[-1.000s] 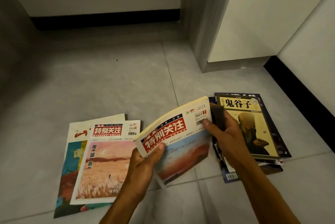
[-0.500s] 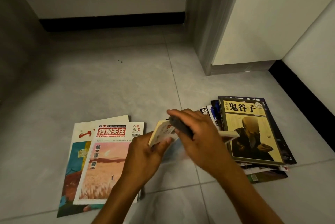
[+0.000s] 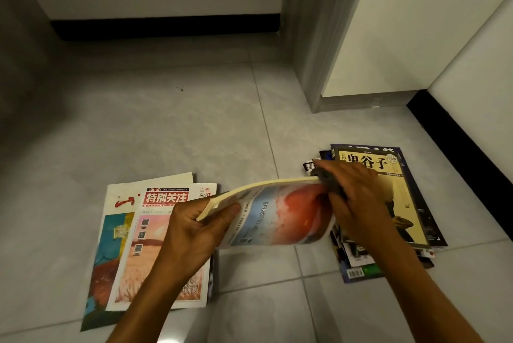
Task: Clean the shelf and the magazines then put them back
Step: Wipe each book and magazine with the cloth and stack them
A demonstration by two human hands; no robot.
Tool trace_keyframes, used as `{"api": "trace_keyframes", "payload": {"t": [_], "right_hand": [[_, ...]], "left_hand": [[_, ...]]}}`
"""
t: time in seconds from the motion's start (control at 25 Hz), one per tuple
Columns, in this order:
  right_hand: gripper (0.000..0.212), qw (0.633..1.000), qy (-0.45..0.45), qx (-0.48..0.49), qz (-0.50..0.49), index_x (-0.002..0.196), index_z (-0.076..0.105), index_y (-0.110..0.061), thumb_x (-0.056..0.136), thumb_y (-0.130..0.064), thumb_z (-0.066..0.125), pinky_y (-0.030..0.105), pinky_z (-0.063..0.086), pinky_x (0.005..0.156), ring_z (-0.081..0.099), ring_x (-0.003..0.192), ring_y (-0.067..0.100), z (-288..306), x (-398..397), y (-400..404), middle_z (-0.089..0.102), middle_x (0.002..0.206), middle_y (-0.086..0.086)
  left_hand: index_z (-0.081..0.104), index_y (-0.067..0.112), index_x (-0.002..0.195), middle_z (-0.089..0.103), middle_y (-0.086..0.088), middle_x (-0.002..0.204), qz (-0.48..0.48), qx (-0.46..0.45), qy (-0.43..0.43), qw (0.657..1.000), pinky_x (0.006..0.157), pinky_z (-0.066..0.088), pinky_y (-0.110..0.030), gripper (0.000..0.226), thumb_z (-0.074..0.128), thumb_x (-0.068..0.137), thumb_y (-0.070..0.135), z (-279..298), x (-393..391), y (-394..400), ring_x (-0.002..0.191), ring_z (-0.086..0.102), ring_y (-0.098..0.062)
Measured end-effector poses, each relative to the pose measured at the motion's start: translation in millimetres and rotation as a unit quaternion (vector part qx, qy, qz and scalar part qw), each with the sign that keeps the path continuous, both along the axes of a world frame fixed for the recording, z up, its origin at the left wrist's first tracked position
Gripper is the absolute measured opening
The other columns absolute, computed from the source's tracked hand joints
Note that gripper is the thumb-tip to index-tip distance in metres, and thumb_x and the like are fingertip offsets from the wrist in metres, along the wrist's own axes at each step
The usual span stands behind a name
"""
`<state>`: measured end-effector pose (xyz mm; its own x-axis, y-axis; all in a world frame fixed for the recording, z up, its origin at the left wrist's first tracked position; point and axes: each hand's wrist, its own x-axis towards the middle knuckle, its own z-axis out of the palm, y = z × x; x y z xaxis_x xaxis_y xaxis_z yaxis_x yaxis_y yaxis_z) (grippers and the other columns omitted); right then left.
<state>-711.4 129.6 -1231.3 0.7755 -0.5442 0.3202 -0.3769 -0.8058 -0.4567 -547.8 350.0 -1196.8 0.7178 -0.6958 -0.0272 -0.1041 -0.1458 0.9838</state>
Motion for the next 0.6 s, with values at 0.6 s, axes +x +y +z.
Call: {"api": "trace_keyframes", "payload": {"t": [0.6], "right_hand": [[0.025, 0.963, -0.082, 0.256, 0.018, 0.122, 0.042, -0.047, 0.098, -0.041, 0.045, 0.018, 0.050, 0.082, 0.053, 0.105, -0.007, 43.9, 0.5, 27.9, 0.050, 0.115, -0.030]], "left_hand": [[0.068, 0.039, 0.100, 0.072, 0.025, 0.092, -0.108, 0.065, -0.032, 0.992, 0.064, 0.054, -0.012, 0.030, 0.072, 0.083, 0.015, -0.4, 7.4, -12.5, 0.088, 0.068, 0.000]]}}
